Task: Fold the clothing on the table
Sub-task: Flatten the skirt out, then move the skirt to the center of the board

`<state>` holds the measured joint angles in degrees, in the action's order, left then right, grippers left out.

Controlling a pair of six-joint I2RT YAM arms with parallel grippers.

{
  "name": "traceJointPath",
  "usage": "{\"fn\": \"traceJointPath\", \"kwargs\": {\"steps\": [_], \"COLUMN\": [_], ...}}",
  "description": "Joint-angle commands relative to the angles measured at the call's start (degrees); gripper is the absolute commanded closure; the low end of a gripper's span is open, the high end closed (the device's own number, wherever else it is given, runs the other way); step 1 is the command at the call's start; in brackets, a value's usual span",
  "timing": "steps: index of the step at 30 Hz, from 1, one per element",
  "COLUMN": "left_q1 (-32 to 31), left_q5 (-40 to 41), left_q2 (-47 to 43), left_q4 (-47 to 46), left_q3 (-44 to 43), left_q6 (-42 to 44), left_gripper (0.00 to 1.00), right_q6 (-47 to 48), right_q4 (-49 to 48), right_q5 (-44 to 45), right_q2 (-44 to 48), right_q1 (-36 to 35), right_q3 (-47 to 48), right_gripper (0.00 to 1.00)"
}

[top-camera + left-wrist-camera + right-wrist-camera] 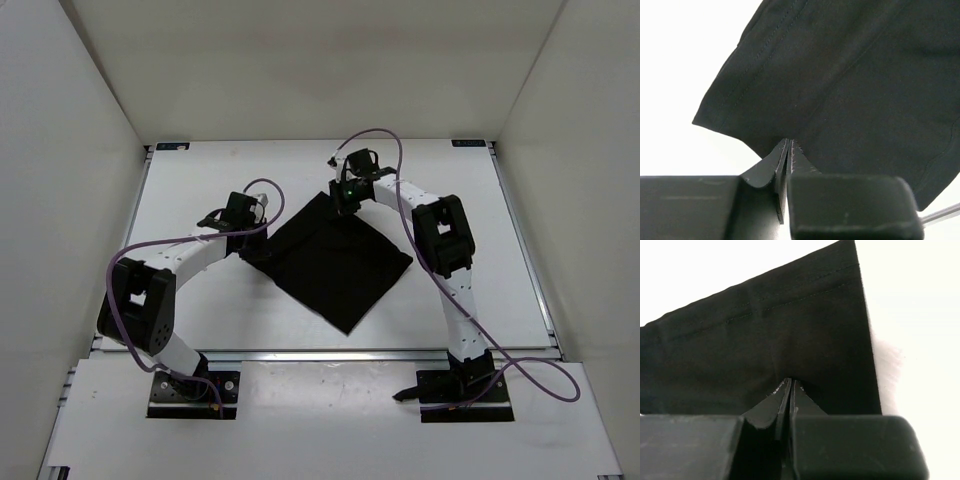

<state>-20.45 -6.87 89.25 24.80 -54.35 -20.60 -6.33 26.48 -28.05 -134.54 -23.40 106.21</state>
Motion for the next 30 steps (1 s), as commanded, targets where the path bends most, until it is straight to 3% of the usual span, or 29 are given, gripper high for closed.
{"fn": "traceJointPath", "kwargs": {"steps": [1,4,10,22,30], "left_q1": [0.1,0.1,0.1,-2.0,-4.1], "left_q5": [-1.7,-1.5,-1.6,-3.1,-3.7], "left_q2": [-1.2,0.0,2.7,13.8,19.7], "left_q4": [-0.4,-0.6,-1.4,-4.1,-5.6], "left_q3": [-1.5,-2.3,-3.5,-16.1,-22.6], "left_q6": [0.9,0.9,1.7,2.3,1.2], "left_gripper": [0.86,0.72,0.58,0.57,0.58], "right_q6": [1.1,1.9,0.2,-5.0,-8.7], "right_q4": [1.9,3.7,3.8,-1.3,-2.0], "right_q5": [5.1,14.4,18.4,19.8,18.8], "right_q2": [-1.7,-1.4,3.0,20.0,27.2], "right_q1": [0.8,2.1,7.6,8.2,6.6], "right_q3": [2.0,1.4,-5.7,-29.6,-36.6], "right_gripper": [1.00,1.00,1.00,1.00,1.00]}}
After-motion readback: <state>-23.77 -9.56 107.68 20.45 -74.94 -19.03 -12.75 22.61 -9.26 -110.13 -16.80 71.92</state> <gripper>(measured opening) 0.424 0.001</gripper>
